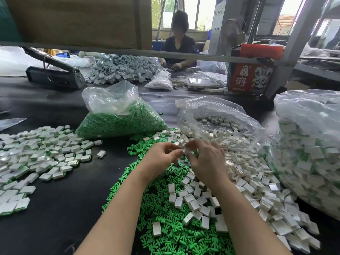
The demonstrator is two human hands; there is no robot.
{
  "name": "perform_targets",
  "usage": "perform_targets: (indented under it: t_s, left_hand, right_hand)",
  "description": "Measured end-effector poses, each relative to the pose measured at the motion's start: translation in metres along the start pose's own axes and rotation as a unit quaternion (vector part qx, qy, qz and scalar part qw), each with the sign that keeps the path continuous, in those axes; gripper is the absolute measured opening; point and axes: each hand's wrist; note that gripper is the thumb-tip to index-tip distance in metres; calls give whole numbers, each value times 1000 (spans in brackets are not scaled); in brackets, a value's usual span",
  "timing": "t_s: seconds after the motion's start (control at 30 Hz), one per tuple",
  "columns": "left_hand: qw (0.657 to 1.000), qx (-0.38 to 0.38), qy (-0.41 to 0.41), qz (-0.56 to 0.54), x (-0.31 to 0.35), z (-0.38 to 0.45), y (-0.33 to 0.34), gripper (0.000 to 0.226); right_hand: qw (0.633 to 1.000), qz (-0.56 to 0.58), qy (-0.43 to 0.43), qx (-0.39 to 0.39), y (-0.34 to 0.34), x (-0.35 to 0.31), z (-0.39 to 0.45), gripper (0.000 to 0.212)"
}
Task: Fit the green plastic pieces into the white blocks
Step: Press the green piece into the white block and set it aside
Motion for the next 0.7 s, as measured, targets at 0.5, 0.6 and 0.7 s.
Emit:
perform_targets:
  t_s: [0.5,0.6,0.7]
  left_hand:
    - [978,96,25,-182,-4,-1,-12,29]
    - [979,105,59,-166,-4,-2,-12,23]
    - [978,118,74,-154,-4,-1,-12,27]
  right_hand:
    - [988,-77,-18,-131,11,-4,-4,27]
    - [988,-88,-21,-122,10,-5,-4,21]
    - [989,-80,-26,-122,8,-6,-5,21]
Point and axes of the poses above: each hand's wrist, its own z-axis towards the middle knuckle, its own y-axis out of the palm, x = y × z, and after that the axes turned 10 degrees about y, right-handed
